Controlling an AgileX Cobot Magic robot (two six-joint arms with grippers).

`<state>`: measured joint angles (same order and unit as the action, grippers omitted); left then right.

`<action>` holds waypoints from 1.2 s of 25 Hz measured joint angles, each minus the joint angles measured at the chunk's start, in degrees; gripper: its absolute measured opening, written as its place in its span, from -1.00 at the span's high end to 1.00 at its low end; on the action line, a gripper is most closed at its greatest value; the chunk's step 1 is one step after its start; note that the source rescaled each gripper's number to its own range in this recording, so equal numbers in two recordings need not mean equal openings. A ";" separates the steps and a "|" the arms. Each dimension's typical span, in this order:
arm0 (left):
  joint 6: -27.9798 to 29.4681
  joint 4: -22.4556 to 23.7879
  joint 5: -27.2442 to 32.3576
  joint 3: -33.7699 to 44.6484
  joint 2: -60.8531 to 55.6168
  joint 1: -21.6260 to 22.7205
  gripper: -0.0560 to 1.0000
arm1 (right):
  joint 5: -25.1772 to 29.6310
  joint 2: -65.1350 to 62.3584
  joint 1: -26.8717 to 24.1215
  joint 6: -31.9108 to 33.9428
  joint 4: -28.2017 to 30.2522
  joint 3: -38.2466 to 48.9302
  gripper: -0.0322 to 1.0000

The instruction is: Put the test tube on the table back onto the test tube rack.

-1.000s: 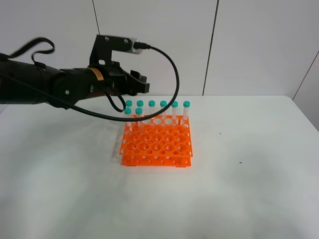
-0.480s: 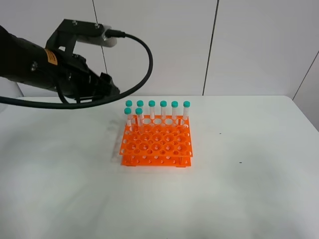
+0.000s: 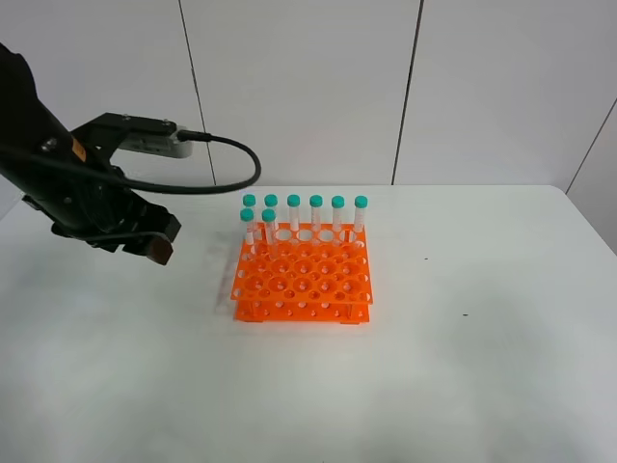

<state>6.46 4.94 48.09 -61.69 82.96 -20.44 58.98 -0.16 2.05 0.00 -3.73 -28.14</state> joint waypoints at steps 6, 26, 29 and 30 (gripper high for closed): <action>-2.15 -0.83 9.97 0.00 0.02 14.92 -0.86 | 0.00 0.00 0.00 0.00 -0.14 0.00 -1.00; -5.82 -6.47 14.04 29.11 -44.34 19.31 -0.86 | 0.00 0.00 0.00 0.00 -0.13 0.00 -1.00; -6.03 -6.47 13.16 32.49 -54.59 19.31 -0.86 | 0.00 0.00 0.00 0.00 -0.13 0.00 -1.00; -6.03 -6.27 12.76 32.64 -57.07 19.31 -0.86 | 0.00 0.00 0.00 0.00 -0.13 0.00 -1.00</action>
<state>0.43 -1.33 60.85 -29.06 25.90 -1.13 58.98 -0.16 2.05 0.00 -3.86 -28.14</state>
